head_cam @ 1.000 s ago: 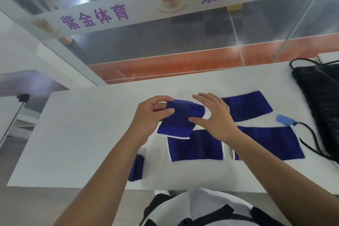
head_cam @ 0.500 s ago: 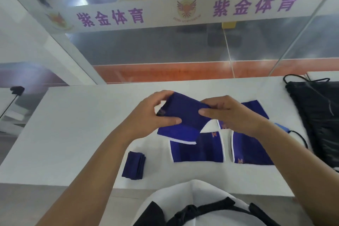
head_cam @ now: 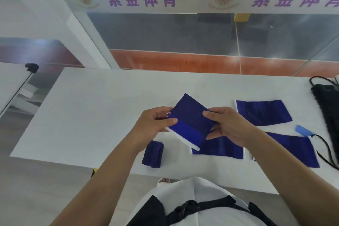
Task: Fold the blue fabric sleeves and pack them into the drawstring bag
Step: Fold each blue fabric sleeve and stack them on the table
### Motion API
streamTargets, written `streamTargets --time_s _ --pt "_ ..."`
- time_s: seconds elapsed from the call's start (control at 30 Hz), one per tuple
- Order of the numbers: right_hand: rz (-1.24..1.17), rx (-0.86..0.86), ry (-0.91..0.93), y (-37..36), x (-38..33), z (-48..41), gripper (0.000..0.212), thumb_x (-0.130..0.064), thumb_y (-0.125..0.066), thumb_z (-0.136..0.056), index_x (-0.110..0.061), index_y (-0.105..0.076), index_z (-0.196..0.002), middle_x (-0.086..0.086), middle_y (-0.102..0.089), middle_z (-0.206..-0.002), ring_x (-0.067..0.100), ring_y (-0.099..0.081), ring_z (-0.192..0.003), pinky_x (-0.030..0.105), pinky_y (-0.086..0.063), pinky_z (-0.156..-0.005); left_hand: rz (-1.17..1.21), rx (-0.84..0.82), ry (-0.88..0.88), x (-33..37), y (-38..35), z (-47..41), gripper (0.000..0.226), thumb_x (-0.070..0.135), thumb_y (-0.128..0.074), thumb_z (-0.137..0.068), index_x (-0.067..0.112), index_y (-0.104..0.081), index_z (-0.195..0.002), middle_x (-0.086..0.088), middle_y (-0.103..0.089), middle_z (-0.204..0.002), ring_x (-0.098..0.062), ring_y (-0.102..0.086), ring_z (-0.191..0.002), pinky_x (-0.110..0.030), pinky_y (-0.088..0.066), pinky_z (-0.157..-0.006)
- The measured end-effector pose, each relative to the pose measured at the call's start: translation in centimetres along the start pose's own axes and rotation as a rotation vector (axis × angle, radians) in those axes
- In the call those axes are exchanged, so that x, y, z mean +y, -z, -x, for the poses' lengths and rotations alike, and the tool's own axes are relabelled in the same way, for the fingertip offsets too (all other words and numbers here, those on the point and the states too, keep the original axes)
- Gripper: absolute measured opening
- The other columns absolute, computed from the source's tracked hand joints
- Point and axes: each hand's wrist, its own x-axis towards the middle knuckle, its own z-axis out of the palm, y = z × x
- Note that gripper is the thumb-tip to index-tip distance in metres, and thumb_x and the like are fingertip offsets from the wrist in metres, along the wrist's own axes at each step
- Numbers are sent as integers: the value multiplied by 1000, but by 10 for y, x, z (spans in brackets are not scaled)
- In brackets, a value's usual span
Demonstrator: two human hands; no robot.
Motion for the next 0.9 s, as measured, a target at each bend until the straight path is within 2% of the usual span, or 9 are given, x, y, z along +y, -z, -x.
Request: streamTargets --time_s 0.1,0.2,0.33,0.47,0.6,0.73,0.8,0.87,0.9 --pt "110 12 1 -21 -1 -15 18 -21 -62 -98 -12 -75 -107 10 -78 -102 25 -74 -88 34 -62 -73 60 28 52 -10 22 3 28 7 -72 -88 17 -74 -115 -3 -79 -103 -17 -75 -93 -22 -55 -68" --pt "245 25 18 -44 -7 -37 19 -17 -72 -89 -16 -73 -108 7 -78 -102 29 -74 -95 43 -57 -86 81 -13 82 -18 44 0 31 10 -71 -90 14 -71 -120 -7 -77 -109 -24 -74 -101 -31 -58 -79" --pt "262 146 -6 -71 -16 -72 14 -6 -70 -88 -8 -72 -102 11 -77 -94 17 -72 -73 39 -59 -74 288 42 113 -29 65 -12 41 12 -70 -91 22 -62 -129 -8 -74 -114 -22 -72 -101 -31 -58 -77" --pt "100 273 -142 -80 2 -97 22 -5 -72 -86 -2 -70 -107 15 -77 -101 26 -73 -79 42 -63 -74 341 122 150 -56 71 -32 57 5 -72 -88 32 -49 -133 -15 -68 -116 -26 -71 -101 -31 -58 -70" --pt "4 373 -189 -89 30 -108 25 5 -66 -87 -4 -57 -109 20 -70 -98 29 -69 -73 40 -63 -61 119 263 127 -80 75 -61 40 9 -72 -88 34 -51 -111 -12 -66 -116 -27 -69 -101 -36 -61 -78" --pt "170 497 -156 -101 57 -129 24 9 -57 -83 -13 -51 -91 17 -64 -97 37 -71 -80 51 -63 -63 -131 272 80 -100 81 -95 19 12 -72 -88 27 -63 -95 -2 -68 -116 -20 -67 -103 -33 -55 -79" --pt "274 543 -152 -107 70 -141 24 6 -54 -82 -17 -55 -87 17 -66 -98 38 -71 -80 55 -62 -64 -209 211 64 -109 82 -107 26 8 -69 -88 27 -67 -106 3 -64 -124 -16 -63 -103 -25 -51 -79" --pt "397 559 -129 -113 80 -147 22 2 -54 -86 -18 -58 -96 15 -65 -104 30 -65 -77 46 -61 -64 -318 162 75 -117 83 -113 41 1 -63 -90 25 -64 -123 5 -59 -127 -15 -60 -102 -17 -47 -74" --pt "514 547 -105 -116 85 -149 24 -2 -57 -89 -18 -60 -107 13 -63 -112 27 -62 -85 41 -58 -67 -381 145 73 -121 83 -115 47 0 -61 -90 24 -61 -130 1 -59 -131 -16 -59 -105 -17 -48 -76"
